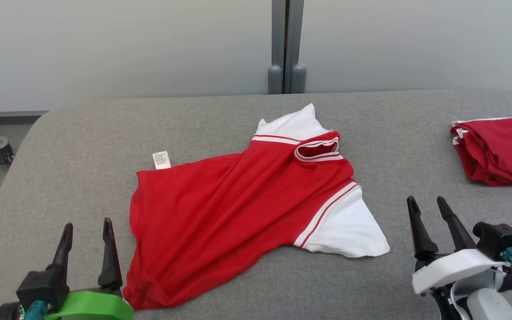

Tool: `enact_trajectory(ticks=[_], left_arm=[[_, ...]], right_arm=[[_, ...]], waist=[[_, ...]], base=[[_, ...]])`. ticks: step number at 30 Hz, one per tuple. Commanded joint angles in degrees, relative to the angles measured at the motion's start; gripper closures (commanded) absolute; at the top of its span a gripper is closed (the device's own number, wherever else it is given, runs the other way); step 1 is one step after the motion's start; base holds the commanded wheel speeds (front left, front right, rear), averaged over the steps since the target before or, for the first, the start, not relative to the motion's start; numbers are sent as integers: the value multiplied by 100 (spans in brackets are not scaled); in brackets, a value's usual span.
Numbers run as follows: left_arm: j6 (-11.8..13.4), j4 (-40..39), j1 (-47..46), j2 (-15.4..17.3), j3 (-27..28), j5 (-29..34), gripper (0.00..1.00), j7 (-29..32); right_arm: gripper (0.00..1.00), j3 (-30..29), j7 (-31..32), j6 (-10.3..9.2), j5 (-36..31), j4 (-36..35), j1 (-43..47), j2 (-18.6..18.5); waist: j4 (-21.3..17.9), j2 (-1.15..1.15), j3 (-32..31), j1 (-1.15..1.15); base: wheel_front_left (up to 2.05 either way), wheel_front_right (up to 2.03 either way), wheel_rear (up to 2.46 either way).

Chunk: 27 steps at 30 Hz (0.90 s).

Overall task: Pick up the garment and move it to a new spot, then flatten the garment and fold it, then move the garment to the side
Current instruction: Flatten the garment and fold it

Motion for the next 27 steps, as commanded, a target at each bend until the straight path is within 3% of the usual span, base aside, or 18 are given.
enact_trajectory(ticks=[1, 6, 16, 23, 27], left_arm=[[-131, 69, 115, -91, 103, 117, 0, -15], [-608, 268, 241, -390, 438, 491, 0, -16], [-1125, 588, 266, -758, 850, 941, 0, -16], [-1298, 784, 147, -743, 781, 937, 0, 166], [-1458, 644, 99, -601, 631, 802, 0, 813]], right_arm=[[0, -23, -25, -5, -47, -40, 79, 1], [0, -67, -26, -5, -213, -170, 10, 9], [0, -35, -27, -5, -339, -261, -64, 19], [0, 42, -14, -5, -298, -233, -252, -133], [0, 150, 619, -5, -188, 169, -443, -261]], waist=[[5, 0, -3, 0], [-23, 0, -29, 0], [-84, 0, -54, 0], [-96, 0, 25, 0], [-59, 0, 97, 0]], base=[[0, 0, 0], [0, 0, 0], [0, 0, 0], [0, 0, 0], [0, 0, 0]])
